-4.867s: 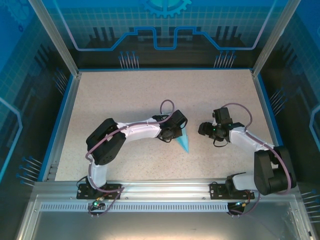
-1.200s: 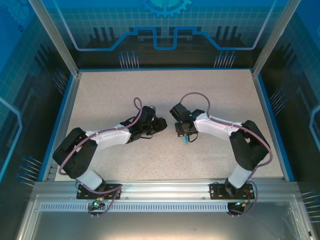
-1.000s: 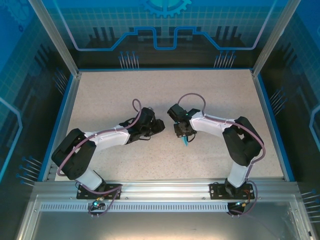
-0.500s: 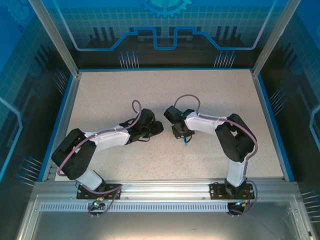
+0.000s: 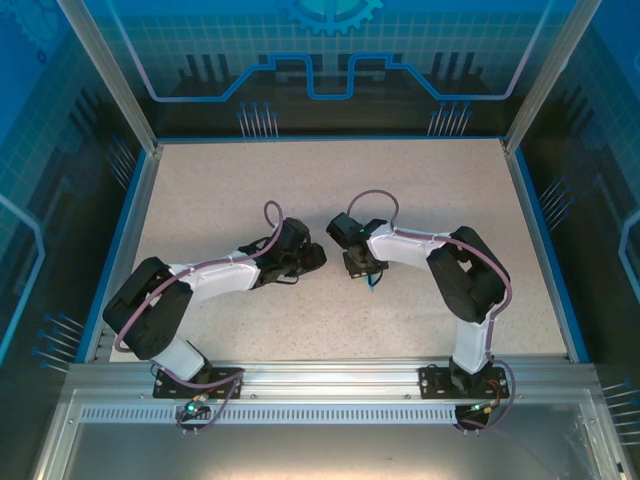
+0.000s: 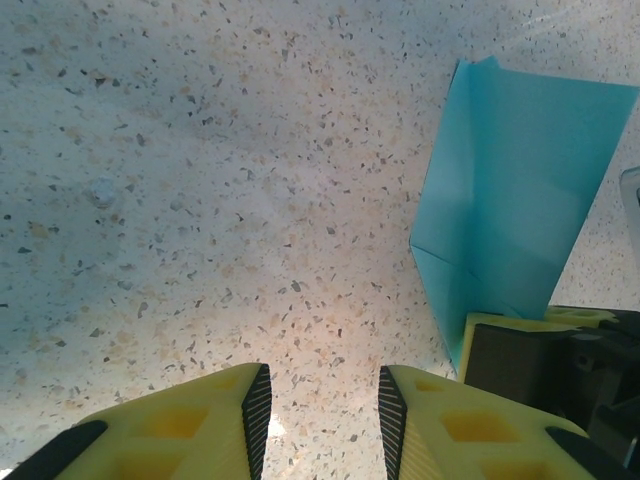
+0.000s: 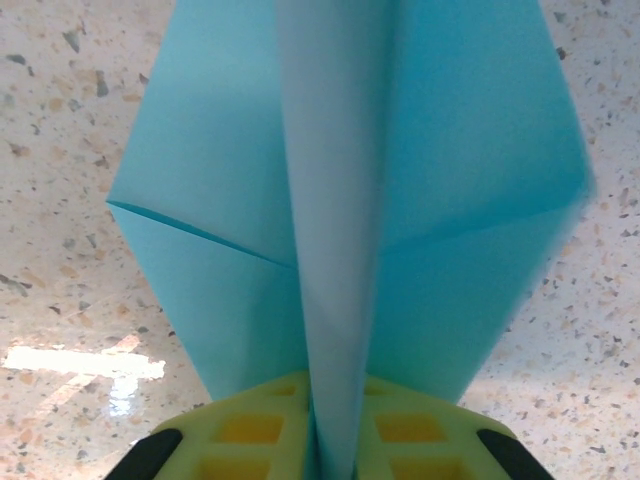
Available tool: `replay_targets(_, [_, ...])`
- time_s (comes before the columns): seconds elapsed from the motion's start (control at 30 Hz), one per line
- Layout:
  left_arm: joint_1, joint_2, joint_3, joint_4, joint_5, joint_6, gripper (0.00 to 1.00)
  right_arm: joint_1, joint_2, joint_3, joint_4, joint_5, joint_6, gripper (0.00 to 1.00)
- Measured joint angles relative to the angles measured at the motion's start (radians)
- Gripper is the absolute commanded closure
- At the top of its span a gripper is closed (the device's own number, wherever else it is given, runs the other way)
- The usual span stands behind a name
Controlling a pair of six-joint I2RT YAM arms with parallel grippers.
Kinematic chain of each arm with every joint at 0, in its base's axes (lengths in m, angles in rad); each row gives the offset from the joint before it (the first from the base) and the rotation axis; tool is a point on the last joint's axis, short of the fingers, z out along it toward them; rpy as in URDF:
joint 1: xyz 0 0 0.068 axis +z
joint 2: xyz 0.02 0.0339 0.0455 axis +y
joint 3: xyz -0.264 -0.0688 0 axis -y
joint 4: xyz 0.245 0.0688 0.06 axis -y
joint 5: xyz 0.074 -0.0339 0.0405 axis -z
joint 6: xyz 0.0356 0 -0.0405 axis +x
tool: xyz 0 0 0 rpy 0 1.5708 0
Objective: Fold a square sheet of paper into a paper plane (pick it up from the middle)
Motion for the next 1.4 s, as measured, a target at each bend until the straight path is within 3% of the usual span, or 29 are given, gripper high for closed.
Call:
replay_targets(0.2, [0.0,-0.012,0.0,-0.014,-0.017,0.0,0.56,-0.002,-0.036,-0.003,0.007,-0.018,0.002,0.92])
replay_targets(0.47, [0.002,-0.113,-0.002,-0.144,-0.15,0.012,0.25,-0.04,-0.104,0.114,0.008,-0.036,-0.024,0.92])
replay_targets(0.77, [0.066,-0.245,-0.037,-0.32,-0.332,0.024,0.03,-0.063,0.096,0.412,0.037,-0.073,-0.066,0.93])
replay_targets(1.03, [0.133,-0.322,-0.086,-0.378,-0.377,0.043,0.01,-0.074,0.283,0.564,0.024,-0.071,-0.071,0.92])
replay_targets(1.4, [0.139,-0.322,-0.088,-0.393,-0.377,0.053,0.02,-0.076,0.404,0.645,-0.009,-0.057,-0.065,0.84])
